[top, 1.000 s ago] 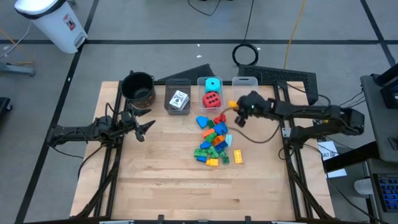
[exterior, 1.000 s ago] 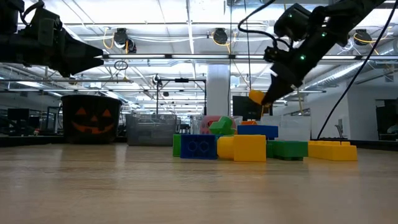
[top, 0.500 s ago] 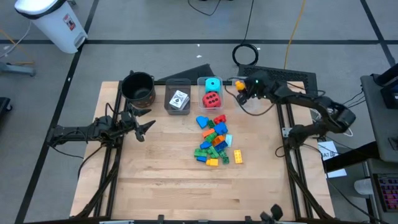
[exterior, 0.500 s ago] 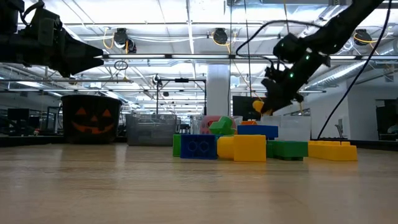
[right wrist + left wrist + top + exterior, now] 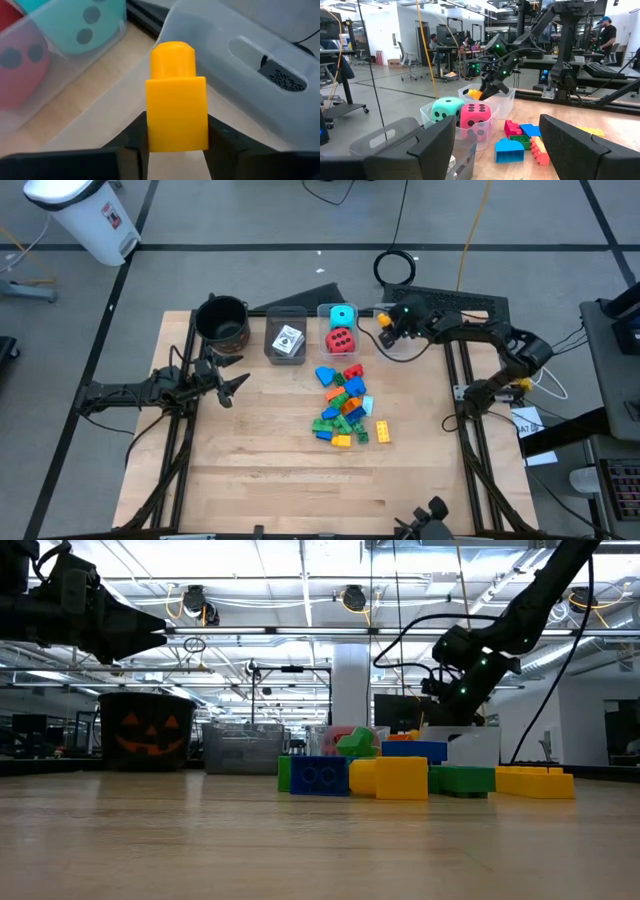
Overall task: Pick & Place Toys
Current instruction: Put the right yellow one stud game piece into the right transparent bin, then put the yellow block into the right transparent bin
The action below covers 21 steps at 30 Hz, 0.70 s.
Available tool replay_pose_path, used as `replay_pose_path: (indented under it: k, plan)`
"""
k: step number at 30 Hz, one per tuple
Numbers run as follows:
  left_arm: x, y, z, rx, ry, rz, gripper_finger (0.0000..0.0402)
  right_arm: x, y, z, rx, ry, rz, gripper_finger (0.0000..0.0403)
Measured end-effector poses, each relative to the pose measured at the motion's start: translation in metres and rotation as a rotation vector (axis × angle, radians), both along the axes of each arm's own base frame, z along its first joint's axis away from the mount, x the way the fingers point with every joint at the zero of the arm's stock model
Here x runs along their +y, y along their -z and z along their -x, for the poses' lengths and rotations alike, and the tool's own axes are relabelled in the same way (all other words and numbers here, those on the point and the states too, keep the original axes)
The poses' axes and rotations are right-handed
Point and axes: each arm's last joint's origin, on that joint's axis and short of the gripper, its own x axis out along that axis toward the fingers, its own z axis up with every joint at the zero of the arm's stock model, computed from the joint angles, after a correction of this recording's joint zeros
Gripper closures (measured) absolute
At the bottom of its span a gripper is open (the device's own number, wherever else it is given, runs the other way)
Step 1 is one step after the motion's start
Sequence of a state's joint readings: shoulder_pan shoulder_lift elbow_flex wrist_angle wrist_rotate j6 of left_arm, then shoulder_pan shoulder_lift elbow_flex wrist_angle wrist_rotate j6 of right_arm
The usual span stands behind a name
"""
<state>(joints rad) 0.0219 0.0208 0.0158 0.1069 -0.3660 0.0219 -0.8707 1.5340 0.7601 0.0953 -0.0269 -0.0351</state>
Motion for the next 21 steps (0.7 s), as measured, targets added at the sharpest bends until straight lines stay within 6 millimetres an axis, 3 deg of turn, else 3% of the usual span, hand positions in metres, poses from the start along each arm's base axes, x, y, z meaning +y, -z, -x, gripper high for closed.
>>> replay_pose_path:
  k: [7,12,16,21]
  plan:
    - [0.0,0.0,0.0,0.0,0.0,0.0,0.011,0.001,-0.007,0.0,-0.025,0.002,0.023,0.0219]
    - [0.0,0.0,0.0,0.0,0.0,0.0,0.011,0.014,-0.035,0.002,-0.077,-0.026,0.086,0.0176]
    - [0.0,0.0,0.0,0.0,0.0,0.0,0.011,0.05,-0.066,0.001,-0.128,-0.102,0.09,0.0158]
    - [0.0,0.0,0.0,0.0,0.0,0.0,0.011,0.122,-0.092,-0.003,-0.164,-0.29,0.029,0.0162]
